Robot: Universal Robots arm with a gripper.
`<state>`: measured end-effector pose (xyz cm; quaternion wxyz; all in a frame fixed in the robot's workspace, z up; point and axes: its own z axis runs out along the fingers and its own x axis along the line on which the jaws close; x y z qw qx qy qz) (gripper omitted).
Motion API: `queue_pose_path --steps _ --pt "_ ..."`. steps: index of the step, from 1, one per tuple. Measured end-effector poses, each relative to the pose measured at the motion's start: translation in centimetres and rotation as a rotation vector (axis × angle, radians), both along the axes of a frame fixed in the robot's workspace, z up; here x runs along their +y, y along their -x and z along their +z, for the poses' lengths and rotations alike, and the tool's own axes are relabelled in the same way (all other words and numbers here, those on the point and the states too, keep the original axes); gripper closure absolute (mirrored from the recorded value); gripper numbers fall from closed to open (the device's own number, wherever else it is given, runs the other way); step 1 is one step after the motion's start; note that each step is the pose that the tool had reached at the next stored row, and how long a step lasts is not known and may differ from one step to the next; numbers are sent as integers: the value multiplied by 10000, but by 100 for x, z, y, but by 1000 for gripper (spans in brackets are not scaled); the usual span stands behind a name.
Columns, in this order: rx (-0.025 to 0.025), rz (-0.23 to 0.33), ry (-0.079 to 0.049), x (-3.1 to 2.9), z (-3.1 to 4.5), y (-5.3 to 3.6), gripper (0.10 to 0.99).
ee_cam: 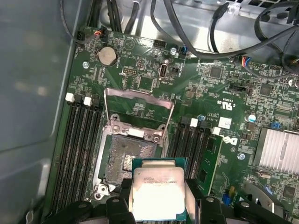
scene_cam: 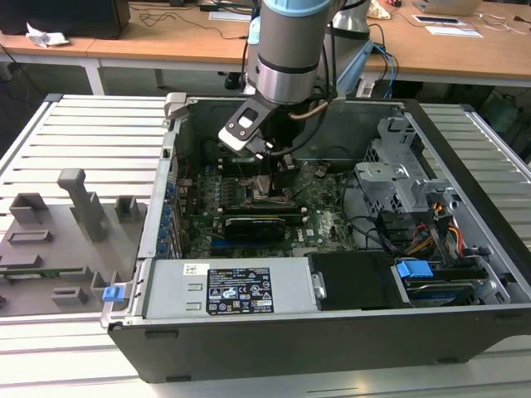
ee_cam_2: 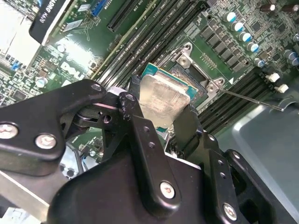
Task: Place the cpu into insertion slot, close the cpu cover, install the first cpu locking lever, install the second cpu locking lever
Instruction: 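Place the cpu into insertion slot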
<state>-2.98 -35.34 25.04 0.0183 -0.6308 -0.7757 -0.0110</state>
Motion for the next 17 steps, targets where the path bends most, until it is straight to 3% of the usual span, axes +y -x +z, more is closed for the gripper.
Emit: queue_pose_path --steps 3,7,9,13,17 --pt "0 -58 0 63 -31 0 557" --pt "1 -685 0 67 -111 -5 557" --pt "0 -1345 -1 68 -170 -5 557" --pt "1 -1400 -7 139 -205 -4 557" --pt "1 -2026 -8 150 -275 -3 557"
